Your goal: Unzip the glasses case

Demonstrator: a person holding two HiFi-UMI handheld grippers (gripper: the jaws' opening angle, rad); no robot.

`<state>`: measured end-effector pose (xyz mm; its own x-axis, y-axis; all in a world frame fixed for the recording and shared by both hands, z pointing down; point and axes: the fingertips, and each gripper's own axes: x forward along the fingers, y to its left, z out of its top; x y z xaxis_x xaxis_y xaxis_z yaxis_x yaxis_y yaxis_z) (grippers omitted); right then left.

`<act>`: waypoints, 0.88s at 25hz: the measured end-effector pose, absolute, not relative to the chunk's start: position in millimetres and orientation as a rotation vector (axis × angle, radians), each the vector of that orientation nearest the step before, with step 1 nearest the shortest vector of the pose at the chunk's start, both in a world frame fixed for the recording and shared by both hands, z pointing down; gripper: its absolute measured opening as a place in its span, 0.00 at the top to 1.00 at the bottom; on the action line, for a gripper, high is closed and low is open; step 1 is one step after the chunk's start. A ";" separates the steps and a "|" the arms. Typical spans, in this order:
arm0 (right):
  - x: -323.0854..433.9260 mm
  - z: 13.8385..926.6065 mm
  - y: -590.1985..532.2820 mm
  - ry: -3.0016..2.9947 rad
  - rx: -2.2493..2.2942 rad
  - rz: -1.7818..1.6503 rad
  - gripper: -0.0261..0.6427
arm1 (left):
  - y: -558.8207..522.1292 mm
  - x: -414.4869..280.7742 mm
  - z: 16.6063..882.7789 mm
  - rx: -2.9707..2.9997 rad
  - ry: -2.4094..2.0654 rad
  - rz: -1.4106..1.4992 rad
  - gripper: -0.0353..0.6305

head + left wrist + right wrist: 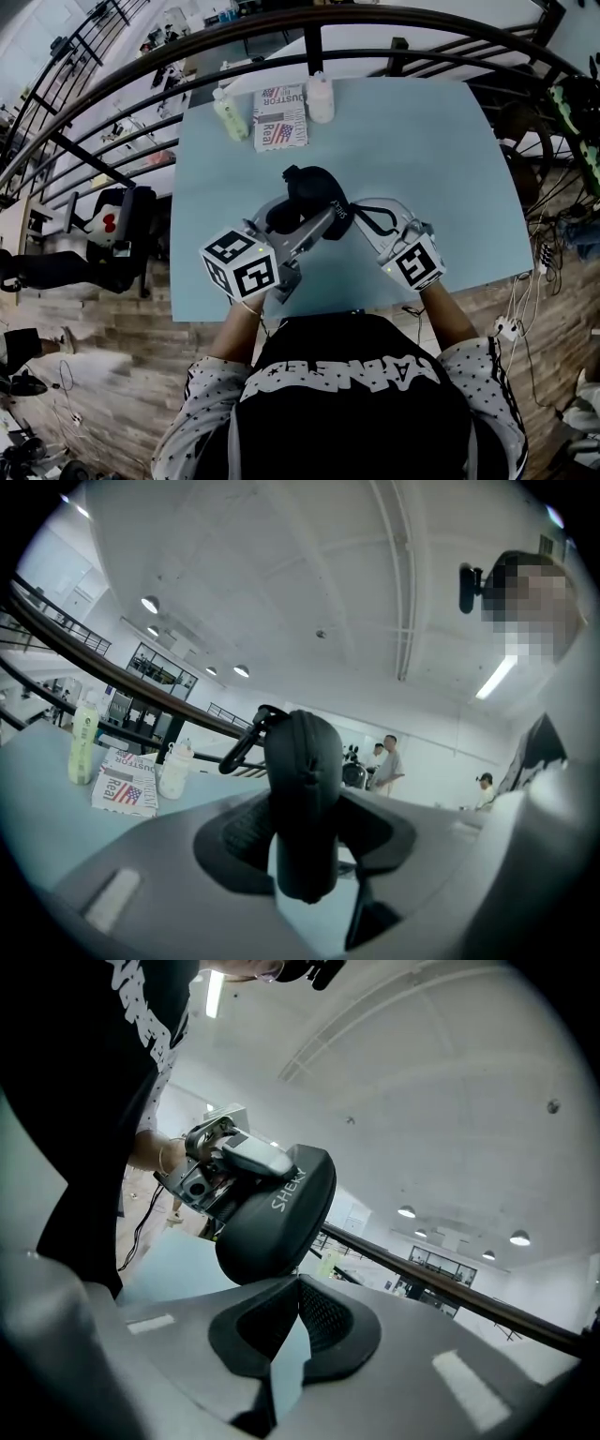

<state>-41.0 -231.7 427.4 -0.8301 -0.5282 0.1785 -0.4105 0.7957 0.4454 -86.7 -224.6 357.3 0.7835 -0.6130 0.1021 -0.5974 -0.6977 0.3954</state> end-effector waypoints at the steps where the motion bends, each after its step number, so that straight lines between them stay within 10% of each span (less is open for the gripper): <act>1: -40.2 426.3 -232.5 -2.681 0.714 -0.584 0.95 | -224.4 -85.9 358.6 2.561 -0.909 -0.054 0.95; 22: -42.5 392.6 -240.0 -2.657 0.660 -0.744 0.95 | -215.7 -72.8 371.7 2.594 -0.867 0.032 0.95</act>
